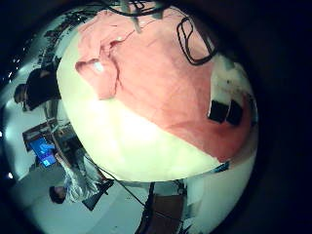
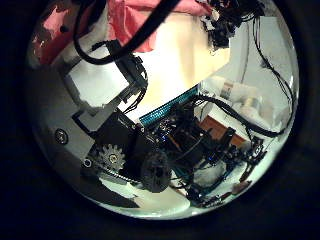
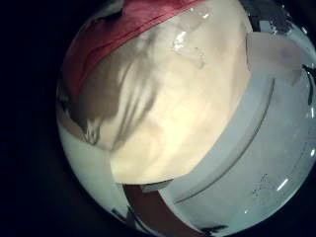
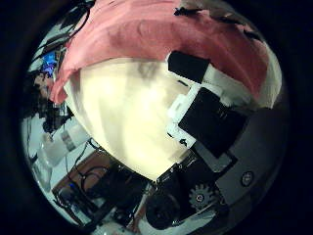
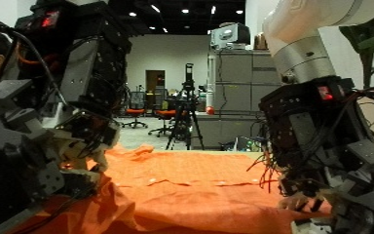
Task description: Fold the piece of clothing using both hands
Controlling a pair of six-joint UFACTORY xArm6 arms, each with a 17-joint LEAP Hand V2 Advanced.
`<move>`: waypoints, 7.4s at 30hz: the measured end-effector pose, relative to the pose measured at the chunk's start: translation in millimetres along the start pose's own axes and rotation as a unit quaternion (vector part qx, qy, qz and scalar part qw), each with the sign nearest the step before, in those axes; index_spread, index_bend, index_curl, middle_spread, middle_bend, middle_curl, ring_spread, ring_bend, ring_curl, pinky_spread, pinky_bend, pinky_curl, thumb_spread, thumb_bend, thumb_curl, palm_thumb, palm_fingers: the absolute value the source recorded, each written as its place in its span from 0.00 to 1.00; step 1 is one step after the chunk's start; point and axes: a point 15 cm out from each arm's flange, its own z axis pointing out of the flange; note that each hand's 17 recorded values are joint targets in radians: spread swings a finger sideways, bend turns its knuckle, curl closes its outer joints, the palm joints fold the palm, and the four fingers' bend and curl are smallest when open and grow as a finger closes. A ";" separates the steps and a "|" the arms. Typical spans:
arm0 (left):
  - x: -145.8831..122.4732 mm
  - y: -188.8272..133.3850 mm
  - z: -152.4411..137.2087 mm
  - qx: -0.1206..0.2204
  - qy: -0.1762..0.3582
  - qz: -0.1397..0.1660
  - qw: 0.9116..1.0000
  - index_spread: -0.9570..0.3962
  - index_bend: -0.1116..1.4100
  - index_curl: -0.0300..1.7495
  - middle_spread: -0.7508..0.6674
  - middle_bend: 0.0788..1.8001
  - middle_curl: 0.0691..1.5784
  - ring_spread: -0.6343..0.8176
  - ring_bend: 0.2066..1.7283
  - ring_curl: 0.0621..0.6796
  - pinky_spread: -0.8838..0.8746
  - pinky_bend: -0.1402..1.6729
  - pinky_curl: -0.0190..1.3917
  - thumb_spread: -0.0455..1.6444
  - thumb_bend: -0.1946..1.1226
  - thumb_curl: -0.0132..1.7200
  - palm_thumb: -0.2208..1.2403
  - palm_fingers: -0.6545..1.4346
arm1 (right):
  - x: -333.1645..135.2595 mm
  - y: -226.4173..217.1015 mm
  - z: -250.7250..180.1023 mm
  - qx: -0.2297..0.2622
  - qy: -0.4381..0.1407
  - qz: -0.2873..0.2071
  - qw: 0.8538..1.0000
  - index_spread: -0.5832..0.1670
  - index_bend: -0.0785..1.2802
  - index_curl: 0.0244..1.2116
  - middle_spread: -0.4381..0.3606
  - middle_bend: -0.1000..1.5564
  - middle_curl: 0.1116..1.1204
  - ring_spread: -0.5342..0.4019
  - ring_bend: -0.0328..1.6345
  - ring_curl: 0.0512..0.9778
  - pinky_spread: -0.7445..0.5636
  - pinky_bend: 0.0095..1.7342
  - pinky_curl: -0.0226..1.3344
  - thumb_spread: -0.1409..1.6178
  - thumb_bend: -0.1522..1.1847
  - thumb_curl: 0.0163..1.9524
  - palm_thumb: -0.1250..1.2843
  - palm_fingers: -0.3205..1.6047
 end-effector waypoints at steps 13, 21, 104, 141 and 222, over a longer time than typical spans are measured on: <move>1.3 29.9 -12.6 -0.057 0.014 0.048 0.997 0.12 0.32 0.76 0.19 0.61 0.52 0.14 0.78 0.71 0.16 0.75 0.39 0.57 0.13 0.42 0.73 0.87 | 6.8 52.5 -57.0 0.006 0.007 0.006 1.000 0.36 0.78 0.65 0.33 0.76 0.71 0.31 0.79 0.67 0.31 0.70 0.52 0.80 0.14 0.23 0.85 0.74; 4.6 49.9 -51.3 -0.071 0.026 0.060 0.995 0.12 0.32 0.77 0.18 0.61 0.51 0.14 0.78 0.71 0.15 0.75 0.38 0.57 0.13 0.42 0.72 0.87 | 8.6 87.9 -103.0 0.037 0.008 0.013 0.999 0.38 0.80 0.69 0.34 0.78 0.72 0.32 0.80 0.70 0.33 0.71 0.56 0.82 0.12 0.25 0.86 0.73; -116.4 -107.5 -93.4 0.077 0.214 -0.047 0.973 0.80 0.18 0.23 0.74 0.07 0.19 0.77 0.23 0.23 0.78 0.29 0.22 0.67 0.13 0.17 0.29 0.31 | 148.1 -37.1 -67.6 0.010 -0.038 -0.014 0.999 0.27 0.23 0.37 0.48 0.29 0.32 0.59 0.33 0.31 0.73 0.25 0.38 0.70 0.09 0.15 0.55 0.17; -70.1 -62.7 -64.5 0.071 0.183 -0.033 0.980 0.79 0.18 0.19 0.73 0.07 0.17 0.77 0.20 0.23 0.78 0.26 0.23 0.67 0.13 0.17 0.31 0.33 | 180.2 -39.7 -10.3 0.007 -0.012 0.002 1.000 0.34 0.68 0.59 0.36 0.72 0.58 0.31 0.72 0.56 0.24 0.56 0.46 0.68 0.17 0.24 0.87 0.84; -83.1 48.0 -62.4 0.115 0.169 -0.091 0.975 0.78 0.18 0.19 0.69 0.07 0.17 0.75 0.20 0.24 0.77 0.24 0.23 0.67 0.13 0.17 0.31 0.36 | -105.2 -76.9 -376.0 0.262 -0.146 -0.244 0.922 0.50 0.38 0.38 0.78 0.30 0.30 0.80 0.31 0.31 0.87 0.26 0.31 0.71 0.09 0.37 0.73 0.17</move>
